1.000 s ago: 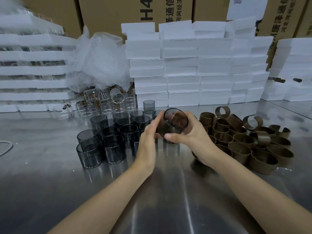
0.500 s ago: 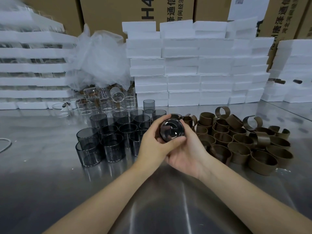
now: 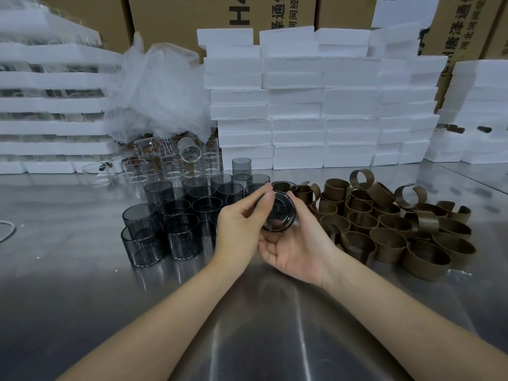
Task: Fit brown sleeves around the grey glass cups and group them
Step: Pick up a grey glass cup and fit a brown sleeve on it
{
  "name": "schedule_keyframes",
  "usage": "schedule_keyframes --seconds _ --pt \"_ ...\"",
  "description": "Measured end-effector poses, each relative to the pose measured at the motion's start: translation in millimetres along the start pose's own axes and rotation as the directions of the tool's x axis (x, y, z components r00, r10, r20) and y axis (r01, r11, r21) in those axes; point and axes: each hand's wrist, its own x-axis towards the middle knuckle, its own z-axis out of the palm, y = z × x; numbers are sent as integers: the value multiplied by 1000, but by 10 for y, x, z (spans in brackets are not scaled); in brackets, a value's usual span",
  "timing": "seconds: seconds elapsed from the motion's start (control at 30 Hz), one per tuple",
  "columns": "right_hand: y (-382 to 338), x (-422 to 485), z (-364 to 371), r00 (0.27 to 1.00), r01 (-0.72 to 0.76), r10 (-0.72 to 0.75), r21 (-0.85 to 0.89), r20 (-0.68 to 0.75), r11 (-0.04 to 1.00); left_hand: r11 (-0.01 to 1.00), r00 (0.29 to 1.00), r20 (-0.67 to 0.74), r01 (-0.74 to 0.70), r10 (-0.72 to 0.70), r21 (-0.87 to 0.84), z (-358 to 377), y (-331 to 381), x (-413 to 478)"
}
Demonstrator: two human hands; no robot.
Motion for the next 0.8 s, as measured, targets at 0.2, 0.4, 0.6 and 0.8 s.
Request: schedule_keyframes --seconds 0.2,0.4,0.6,0.8 --pt "-12 -6 -4 997 63 -65 65 27 996 999 997 79 -11 14 -30 2 31 -51" --pt "-38 -43 27 992 72 -78 67 95 995 999 992 121 -38 36 16 -5 33 -23" --pt "-82 -36 20 988 88 -91 30 125 996 996 992 84 -93 92 14 -28 84 -19" --pt "-67 -12 5 983 109 -104 -20 152 994 993 992 45 -119 118 20 -35 101 -22"
